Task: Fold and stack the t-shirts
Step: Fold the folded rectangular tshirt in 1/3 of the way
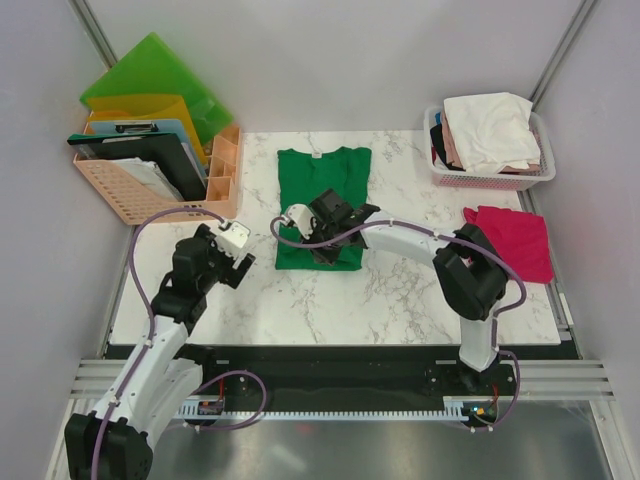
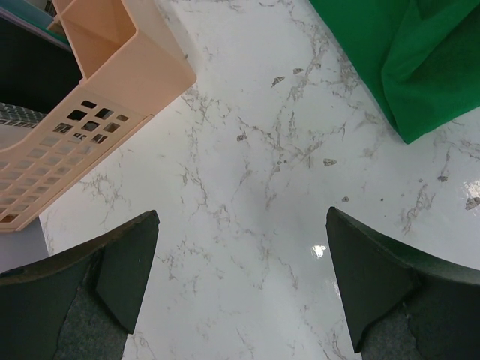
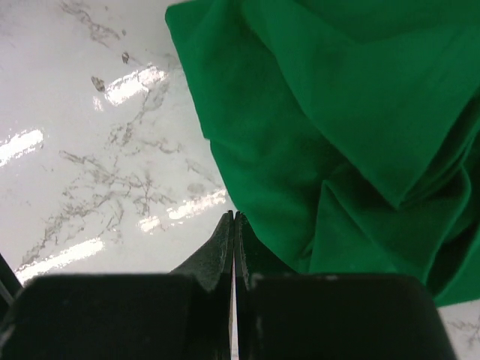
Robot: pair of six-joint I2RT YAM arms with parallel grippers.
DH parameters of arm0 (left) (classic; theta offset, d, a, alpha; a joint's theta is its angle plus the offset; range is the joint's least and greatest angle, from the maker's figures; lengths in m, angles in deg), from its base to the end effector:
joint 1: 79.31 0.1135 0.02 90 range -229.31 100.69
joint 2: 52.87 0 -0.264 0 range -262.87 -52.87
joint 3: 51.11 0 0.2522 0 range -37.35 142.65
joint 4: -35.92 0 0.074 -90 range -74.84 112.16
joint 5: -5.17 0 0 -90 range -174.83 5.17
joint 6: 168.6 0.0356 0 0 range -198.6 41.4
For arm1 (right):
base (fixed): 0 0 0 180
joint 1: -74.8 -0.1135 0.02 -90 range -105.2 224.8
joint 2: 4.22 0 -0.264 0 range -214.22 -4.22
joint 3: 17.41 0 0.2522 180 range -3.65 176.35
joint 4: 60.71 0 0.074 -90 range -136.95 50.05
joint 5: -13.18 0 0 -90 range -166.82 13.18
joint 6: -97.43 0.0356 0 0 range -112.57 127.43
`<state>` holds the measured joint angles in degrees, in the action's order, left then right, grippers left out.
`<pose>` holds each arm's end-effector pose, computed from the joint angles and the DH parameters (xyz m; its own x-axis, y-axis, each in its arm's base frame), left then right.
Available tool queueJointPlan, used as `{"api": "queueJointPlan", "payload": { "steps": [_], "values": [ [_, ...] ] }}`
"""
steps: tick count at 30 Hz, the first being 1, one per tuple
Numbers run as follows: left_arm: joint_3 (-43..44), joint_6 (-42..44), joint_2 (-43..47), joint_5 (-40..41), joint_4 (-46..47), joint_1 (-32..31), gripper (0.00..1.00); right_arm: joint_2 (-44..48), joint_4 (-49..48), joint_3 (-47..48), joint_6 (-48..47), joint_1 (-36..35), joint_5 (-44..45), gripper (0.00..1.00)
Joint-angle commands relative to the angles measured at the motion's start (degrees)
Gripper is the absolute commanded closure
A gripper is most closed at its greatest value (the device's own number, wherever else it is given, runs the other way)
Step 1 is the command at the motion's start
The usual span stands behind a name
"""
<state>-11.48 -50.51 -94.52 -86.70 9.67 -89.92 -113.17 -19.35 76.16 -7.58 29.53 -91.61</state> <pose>0.1681 -0.0327 0.2282 -0.3107 0.5370 -0.7843 0.4065 0.8209 0.4011 0.2809 0.2965 0.2056 -0.3650 -0.7243 -0.5850 -0.9110 0.4073 0.0641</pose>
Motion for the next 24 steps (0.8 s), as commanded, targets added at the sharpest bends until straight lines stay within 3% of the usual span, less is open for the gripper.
{"api": "queueJointPlan", "payload": {
  "steps": [1,8,15,21,22,24],
  "values": [
    [0.85,-1.29,0.87,-0.24,0.45,0.24,0.0,-2.49,-1.49,5.52,1.21,-0.95,0.02,1.0],
    [0.85,-1.29,1.13,-0.24,0.28,0.24,0.0,-4.43,-1.58,7.56,-0.55,-0.69,4.06,1.0],
    [0.94,-1.38,1.22,-0.5,0.1,0.24,0.0,-3.38,-1.67,5.62,-2.49,5.01,7.31,1.0],
    [0.94,-1.2,2.36,-0.33,-0.69,0.24,0.0,-0.66,-6.32,1.85,-1.78,10.9,17.14,1.0],
    [1.03,-1.2,2.97,-0.24,-1.3,0.24,0.0,2.57,-10.07,-0.86,-1.61,13.61,23.68,1.0],
    [1.03,-1.2,3.06,-0.42,-1.31,0.24,0.0,3.47,-10.8,-1.49,-1.87,13.9,24.19,1.0]
  ]
}}
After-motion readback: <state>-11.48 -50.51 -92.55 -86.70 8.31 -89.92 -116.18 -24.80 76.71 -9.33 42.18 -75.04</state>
